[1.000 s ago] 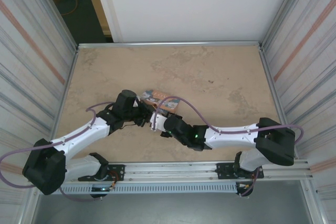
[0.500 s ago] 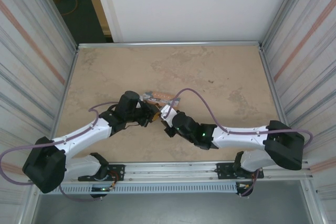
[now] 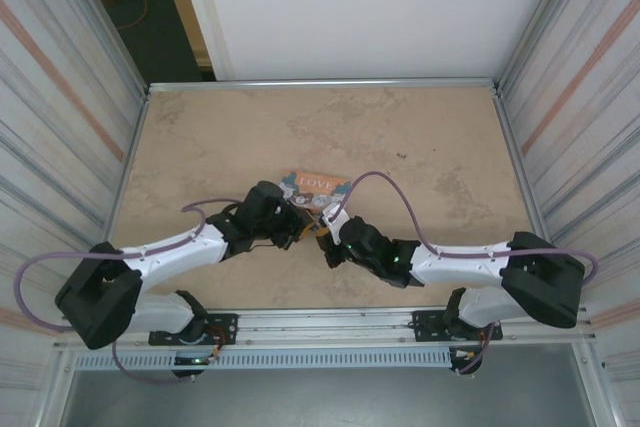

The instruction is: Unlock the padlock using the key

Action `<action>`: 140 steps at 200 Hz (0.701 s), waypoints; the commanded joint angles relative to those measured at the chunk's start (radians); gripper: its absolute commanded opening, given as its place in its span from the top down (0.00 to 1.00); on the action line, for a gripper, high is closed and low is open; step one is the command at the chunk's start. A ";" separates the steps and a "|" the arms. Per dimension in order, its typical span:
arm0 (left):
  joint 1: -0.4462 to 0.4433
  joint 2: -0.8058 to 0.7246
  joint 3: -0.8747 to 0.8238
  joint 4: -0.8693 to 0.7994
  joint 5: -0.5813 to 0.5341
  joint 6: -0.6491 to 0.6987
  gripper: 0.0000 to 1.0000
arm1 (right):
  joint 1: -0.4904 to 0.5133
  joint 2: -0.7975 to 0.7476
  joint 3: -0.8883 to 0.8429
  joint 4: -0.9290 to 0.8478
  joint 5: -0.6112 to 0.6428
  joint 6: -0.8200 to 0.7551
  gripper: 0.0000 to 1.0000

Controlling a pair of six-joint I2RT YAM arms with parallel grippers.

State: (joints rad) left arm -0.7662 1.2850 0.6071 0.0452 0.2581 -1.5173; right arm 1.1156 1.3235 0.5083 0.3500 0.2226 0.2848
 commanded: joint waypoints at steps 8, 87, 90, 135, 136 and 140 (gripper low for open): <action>-0.035 0.027 -0.020 0.029 0.026 -0.015 1.00 | -0.035 0.032 -0.029 0.083 0.060 0.053 1.00; -0.036 0.080 -0.041 0.073 0.000 -0.009 0.87 | -0.045 0.059 -0.070 0.109 0.052 0.070 1.00; -0.036 0.080 -0.041 0.073 -0.001 -0.008 0.86 | -0.045 0.059 -0.072 0.109 0.052 0.070 1.00; -0.021 0.036 -0.009 -0.034 -0.042 0.074 0.65 | -0.053 0.069 -0.086 0.110 0.040 0.084 1.00; -0.019 0.034 -0.009 -0.036 -0.043 0.077 0.65 | -0.053 0.069 -0.087 0.110 0.040 0.085 1.00; -0.016 0.024 -0.006 -0.050 -0.048 0.085 0.63 | -0.054 0.068 -0.089 0.110 0.038 0.088 1.00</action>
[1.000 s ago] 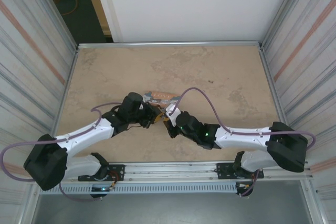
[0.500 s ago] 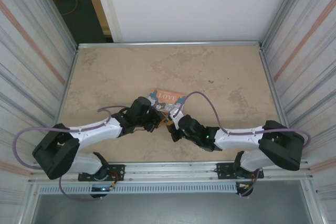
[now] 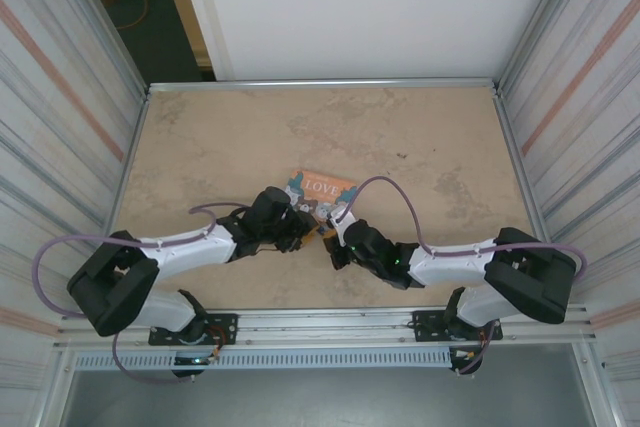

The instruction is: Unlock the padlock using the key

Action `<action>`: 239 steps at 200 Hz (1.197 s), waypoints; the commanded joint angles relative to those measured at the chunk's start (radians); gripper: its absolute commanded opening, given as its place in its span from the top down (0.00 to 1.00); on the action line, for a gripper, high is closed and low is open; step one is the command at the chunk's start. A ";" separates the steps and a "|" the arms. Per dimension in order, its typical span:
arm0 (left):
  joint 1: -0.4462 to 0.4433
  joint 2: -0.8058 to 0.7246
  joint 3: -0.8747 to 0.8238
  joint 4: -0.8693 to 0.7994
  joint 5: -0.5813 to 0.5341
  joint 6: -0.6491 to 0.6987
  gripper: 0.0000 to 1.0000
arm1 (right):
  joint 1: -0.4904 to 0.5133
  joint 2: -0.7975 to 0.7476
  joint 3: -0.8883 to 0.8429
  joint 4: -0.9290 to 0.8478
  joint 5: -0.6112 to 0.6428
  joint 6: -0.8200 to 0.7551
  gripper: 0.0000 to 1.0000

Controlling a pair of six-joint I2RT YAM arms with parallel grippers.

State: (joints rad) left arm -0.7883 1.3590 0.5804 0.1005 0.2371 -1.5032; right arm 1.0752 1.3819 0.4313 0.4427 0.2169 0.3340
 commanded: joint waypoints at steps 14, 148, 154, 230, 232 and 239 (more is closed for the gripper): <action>0.021 -0.089 0.029 -0.160 -0.043 0.105 0.60 | -0.017 0.003 -0.019 0.015 0.042 0.049 1.00; -0.100 -0.353 0.354 -0.619 -0.583 0.654 0.52 | -0.288 -0.260 -0.115 -0.155 -0.395 0.394 1.00; -0.101 -0.353 0.357 -0.617 -0.587 0.659 0.52 | -0.301 -0.260 -0.119 -0.159 -0.414 0.410 1.00; -0.104 -0.382 0.345 -0.634 -0.615 0.674 0.50 | -0.369 -0.185 -0.148 -0.154 -0.462 0.511 1.00; -0.104 -0.383 0.343 -0.634 -0.617 0.674 0.50 | -0.369 -0.182 -0.149 -0.151 -0.462 0.511 1.00; -0.104 -0.388 0.342 -0.637 -0.622 0.673 0.50 | -0.369 -0.173 -0.151 -0.144 -0.460 0.514 1.00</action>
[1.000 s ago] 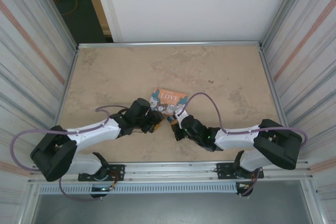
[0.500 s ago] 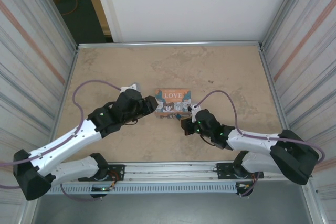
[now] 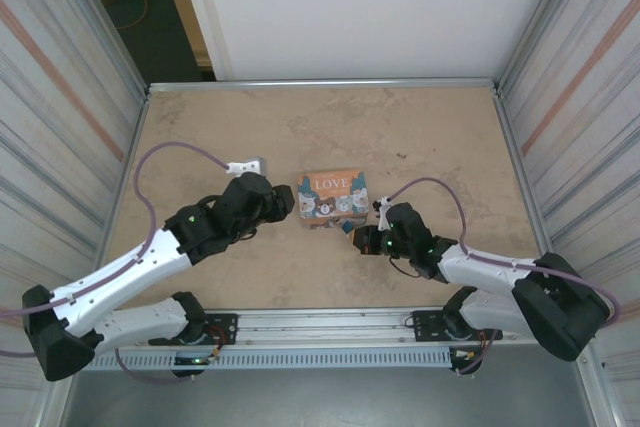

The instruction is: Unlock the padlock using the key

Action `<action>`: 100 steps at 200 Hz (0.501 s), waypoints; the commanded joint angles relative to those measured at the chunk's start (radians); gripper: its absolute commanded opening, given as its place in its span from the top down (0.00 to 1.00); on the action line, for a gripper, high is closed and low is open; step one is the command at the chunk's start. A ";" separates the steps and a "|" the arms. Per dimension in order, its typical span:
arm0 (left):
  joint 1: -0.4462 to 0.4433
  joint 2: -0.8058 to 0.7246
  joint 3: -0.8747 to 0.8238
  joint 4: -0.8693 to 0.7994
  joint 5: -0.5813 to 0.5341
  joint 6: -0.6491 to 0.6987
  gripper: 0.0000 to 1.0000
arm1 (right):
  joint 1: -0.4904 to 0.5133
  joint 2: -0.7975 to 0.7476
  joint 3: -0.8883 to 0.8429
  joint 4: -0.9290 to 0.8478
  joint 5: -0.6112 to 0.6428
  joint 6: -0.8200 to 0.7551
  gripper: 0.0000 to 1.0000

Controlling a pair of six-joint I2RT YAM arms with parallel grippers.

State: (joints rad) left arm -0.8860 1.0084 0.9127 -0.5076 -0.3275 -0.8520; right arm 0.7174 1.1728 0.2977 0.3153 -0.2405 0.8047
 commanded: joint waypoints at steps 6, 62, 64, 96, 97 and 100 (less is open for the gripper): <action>-0.007 -0.040 0.008 -0.032 -0.062 0.020 0.50 | -0.011 0.044 -0.017 -0.011 -0.002 0.045 1.00; -0.007 -0.056 -0.001 -0.046 -0.094 0.014 0.46 | -0.011 0.119 -0.020 0.026 0.001 0.034 1.00; -0.007 -0.057 -0.001 -0.046 -0.094 0.014 0.46 | -0.011 0.122 -0.020 0.027 0.001 0.033 1.00; -0.007 -0.060 -0.003 -0.045 -0.097 0.014 0.45 | -0.011 0.145 -0.016 0.034 0.010 0.031 1.00; -0.007 -0.060 -0.003 -0.045 -0.097 0.014 0.45 | -0.010 0.145 -0.017 0.033 0.011 0.031 1.00; -0.007 -0.060 -0.004 -0.045 -0.099 0.015 0.45 | -0.011 0.144 -0.016 0.031 0.013 0.031 1.00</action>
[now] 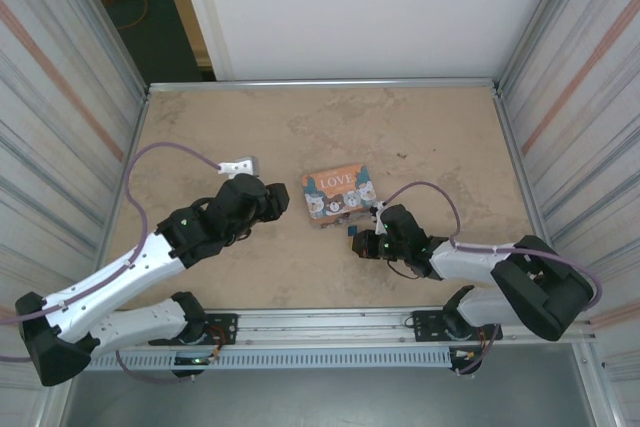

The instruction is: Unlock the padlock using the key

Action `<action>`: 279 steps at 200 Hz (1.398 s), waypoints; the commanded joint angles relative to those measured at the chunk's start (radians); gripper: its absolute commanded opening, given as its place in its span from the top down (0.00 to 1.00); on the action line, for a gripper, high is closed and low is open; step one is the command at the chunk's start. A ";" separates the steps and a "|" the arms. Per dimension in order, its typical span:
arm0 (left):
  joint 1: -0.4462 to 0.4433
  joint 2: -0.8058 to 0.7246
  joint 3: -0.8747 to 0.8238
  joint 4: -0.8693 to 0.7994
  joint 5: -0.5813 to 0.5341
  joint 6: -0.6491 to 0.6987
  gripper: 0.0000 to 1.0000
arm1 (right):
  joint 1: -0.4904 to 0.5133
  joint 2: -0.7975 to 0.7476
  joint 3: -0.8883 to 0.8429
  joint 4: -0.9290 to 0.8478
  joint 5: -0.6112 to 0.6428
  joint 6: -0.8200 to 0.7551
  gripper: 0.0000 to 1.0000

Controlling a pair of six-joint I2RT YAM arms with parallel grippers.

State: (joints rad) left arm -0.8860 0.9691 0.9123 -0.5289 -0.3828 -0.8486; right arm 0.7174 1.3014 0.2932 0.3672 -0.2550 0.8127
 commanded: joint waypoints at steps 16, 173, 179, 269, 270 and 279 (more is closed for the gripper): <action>-0.007 -0.023 -0.004 -0.025 -0.047 0.011 0.44 | -0.010 0.012 -0.013 -0.035 0.037 0.020 1.00; -0.005 -0.058 -0.036 0.018 -0.087 0.103 0.26 | -0.048 -0.342 0.046 -0.345 0.085 -0.096 0.25; -0.005 -0.065 -0.042 0.030 -0.079 0.123 0.24 | -0.053 -0.356 0.046 -0.345 0.083 -0.098 0.20; 0.177 -0.143 -0.151 0.195 0.240 0.217 0.09 | -0.140 -0.396 0.038 -0.196 -0.031 -0.122 0.01; 0.183 -0.143 -0.154 0.198 0.249 0.217 0.09 | -0.142 -0.395 0.037 -0.193 -0.032 -0.123 0.01; 0.230 -0.138 -0.169 0.234 0.341 0.217 0.09 | -0.151 -0.379 0.031 -0.162 -0.048 -0.123 0.01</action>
State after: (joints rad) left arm -0.7444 0.8391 0.7876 -0.3973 -0.2634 -0.6540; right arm 0.5877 0.8993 0.3122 0.1108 -0.2417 0.7204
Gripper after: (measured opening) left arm 0.905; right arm 0.990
